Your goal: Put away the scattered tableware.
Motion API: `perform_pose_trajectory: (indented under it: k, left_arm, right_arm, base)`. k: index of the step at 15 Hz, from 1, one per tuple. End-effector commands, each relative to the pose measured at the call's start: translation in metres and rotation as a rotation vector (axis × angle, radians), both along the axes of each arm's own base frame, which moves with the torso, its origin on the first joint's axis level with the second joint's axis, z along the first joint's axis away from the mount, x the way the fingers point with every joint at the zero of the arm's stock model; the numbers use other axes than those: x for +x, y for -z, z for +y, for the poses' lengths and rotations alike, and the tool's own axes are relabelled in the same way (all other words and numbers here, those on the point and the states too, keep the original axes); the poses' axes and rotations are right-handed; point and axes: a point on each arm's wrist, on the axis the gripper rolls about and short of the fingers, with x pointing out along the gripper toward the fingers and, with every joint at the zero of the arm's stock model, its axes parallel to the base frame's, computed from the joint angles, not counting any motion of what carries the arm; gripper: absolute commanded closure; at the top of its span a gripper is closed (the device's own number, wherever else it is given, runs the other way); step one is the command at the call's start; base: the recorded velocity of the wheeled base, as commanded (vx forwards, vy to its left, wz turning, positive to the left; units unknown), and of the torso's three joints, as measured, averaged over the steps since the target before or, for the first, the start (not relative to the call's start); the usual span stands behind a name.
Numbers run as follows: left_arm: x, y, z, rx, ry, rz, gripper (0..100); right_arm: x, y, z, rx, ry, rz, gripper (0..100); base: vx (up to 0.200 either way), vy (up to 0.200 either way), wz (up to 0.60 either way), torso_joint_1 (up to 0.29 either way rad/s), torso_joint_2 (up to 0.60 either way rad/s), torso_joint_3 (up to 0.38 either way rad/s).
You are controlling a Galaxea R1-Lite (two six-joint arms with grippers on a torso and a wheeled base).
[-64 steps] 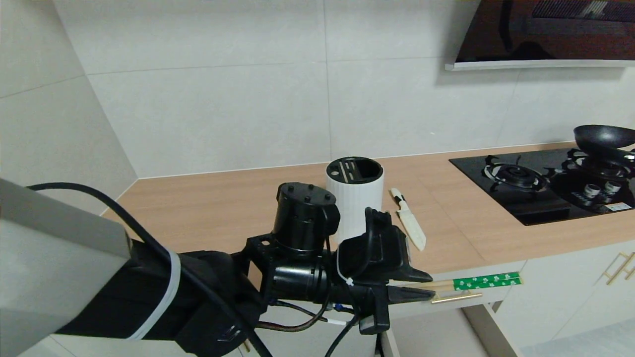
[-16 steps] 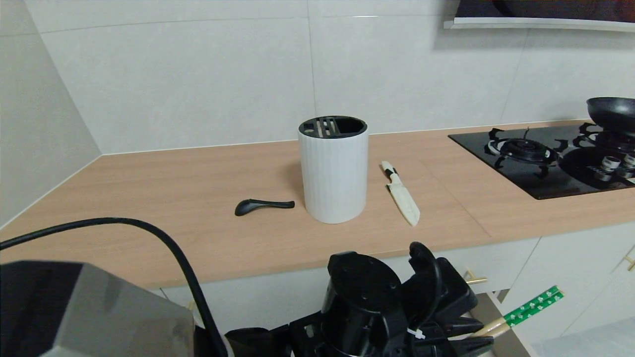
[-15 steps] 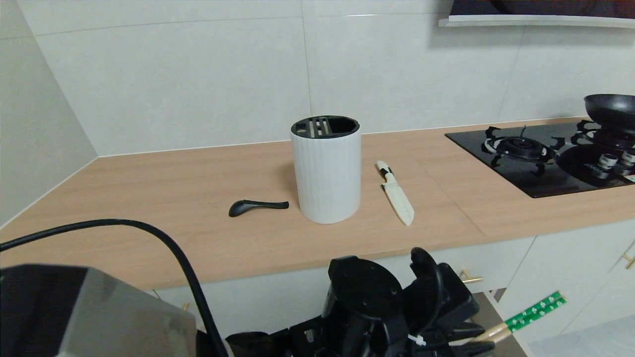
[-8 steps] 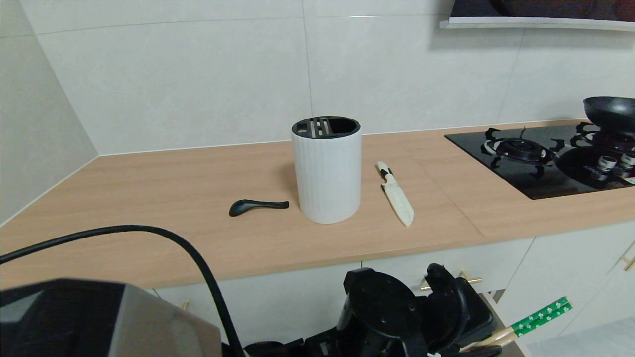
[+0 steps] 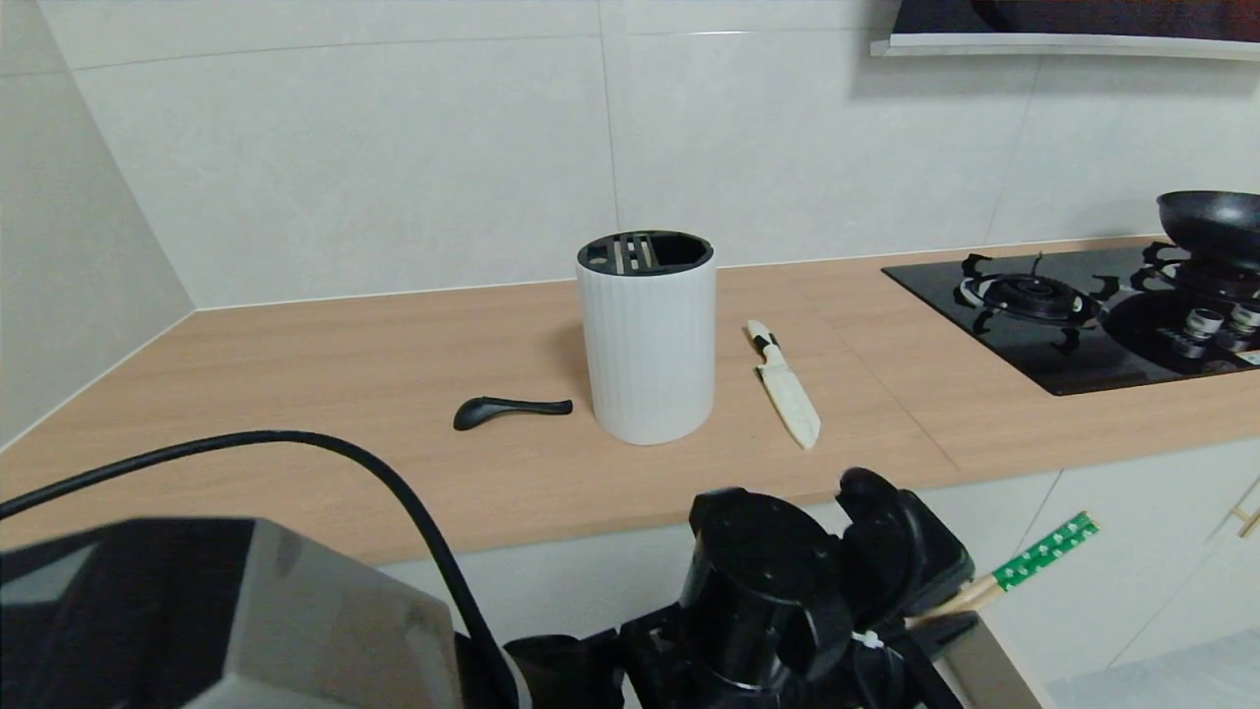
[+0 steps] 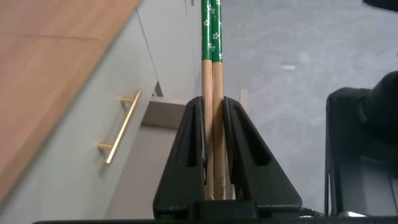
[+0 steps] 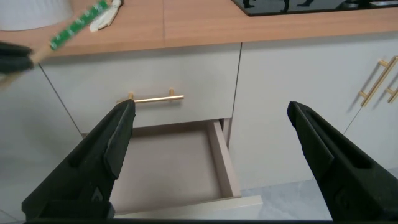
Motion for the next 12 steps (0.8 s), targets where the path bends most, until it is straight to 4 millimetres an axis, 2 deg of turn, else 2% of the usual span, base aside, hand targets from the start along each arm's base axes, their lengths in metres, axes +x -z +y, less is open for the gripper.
perform_pose_trajectory:
  k: [1, 2, 3, 5, 9, 12]
  left_arm:
    - [0.021, -0.015, 0.019, -0.018, -0.048, -0.033, 100]
    - [0.037, -0.010, 0.030, 0.025, -0.043, -0.082, 100]
    - [0.050, 0.004, 0.036, 0.087, 0.043, -0.130, 100]
    - [0.052, 0.017, 0.029, 0.106, 0.171, -0.163, 100]
    - [0.061, 0.028, 0.029, 0.112, 0.206, -0.164, 100]
    - [0.072, 0.027, 0.026, 0.096, 0.264, -0.221, 100]
  right_arm:
    - [0.000, 0.000, 0.000, 0.000, 0.000, 0.002, 0]
    - [0.000, 0.000, 0.000, 0.000, 0.000, 0.002, 0]
    - [0.000, 0.000, 0.000, 0.000, 0.000, 0.002, 0]
    - [0.000, 0.000, 0.000, 0.000, 0.000, 0.002, 0]
    - [0.000, 0.000, 0.000, 0.000, 0.000, 0.000, 0]
    - [0.000, 0.000, 0.000, 0.000, -0.002, 0.000, 0]
  base:
    - [0.000, 0.000, 0.00, 0.000, 0.00, 0.000]
    - [0.000, 0.000, 0.00, 0.000, 0.00, 0.000]
    - [0.000, 0.000, 0.00, 0.000, 0.00, 0.000]
    - [0.000, 0.000, 0.00, 0.000, 0.00, 0.000]
    - [0.000, 0.000, 0.00, 0.000, 0.00, 0.000]
    - [0.000, 0.000, 0.00, -0.019, 0.05, 0.027]
